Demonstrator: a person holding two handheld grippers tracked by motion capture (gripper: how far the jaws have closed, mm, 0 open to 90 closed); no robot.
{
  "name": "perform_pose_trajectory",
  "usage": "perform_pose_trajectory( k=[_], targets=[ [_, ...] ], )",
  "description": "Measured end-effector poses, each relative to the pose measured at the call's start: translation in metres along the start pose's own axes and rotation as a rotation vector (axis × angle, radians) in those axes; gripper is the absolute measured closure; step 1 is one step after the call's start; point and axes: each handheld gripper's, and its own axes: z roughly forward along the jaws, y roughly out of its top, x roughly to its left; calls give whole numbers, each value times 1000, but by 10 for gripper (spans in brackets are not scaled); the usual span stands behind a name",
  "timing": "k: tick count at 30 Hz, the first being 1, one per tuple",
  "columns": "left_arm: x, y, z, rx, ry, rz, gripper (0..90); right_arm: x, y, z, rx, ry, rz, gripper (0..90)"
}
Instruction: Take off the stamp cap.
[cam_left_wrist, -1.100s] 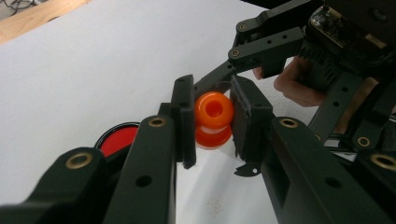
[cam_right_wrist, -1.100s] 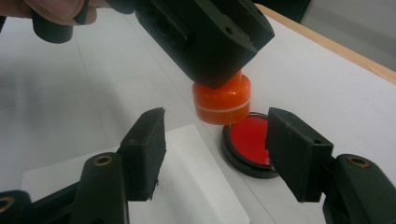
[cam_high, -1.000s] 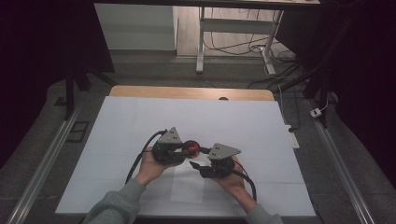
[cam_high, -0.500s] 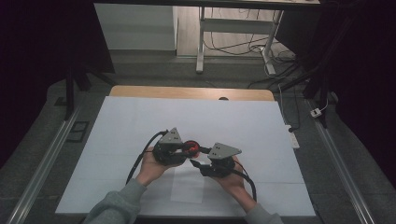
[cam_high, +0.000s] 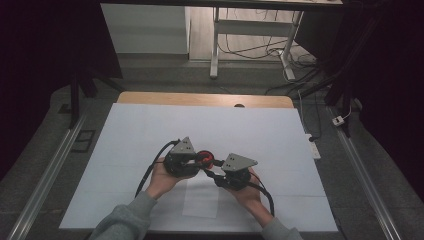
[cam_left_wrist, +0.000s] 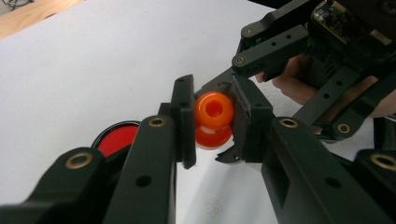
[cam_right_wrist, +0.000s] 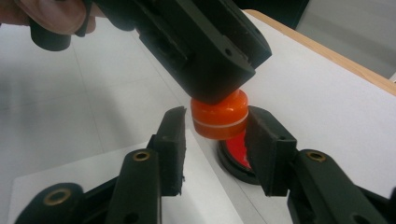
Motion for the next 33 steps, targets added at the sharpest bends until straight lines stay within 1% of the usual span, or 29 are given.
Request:
perform_pose_trajectory(
  k=[5, 18, 24, 33],
  targets=[
    [0, 0, 0, 0, 0, 1, 721, 0, 0, 0, 3, -2, -2, 626],
    [0, 0, 0, 2, -1, 1, 722, 0, 0, 0, 4, -1, -4, 640],
    [0, 0, 1, 10, 1, 2, 723, 1, -1, 1, 14, -8, -20, 645],
    [0, 0, 1, 13, -1, 0, 723, 2, -2, 1, 11, -10, -17, 646]
  ],
)
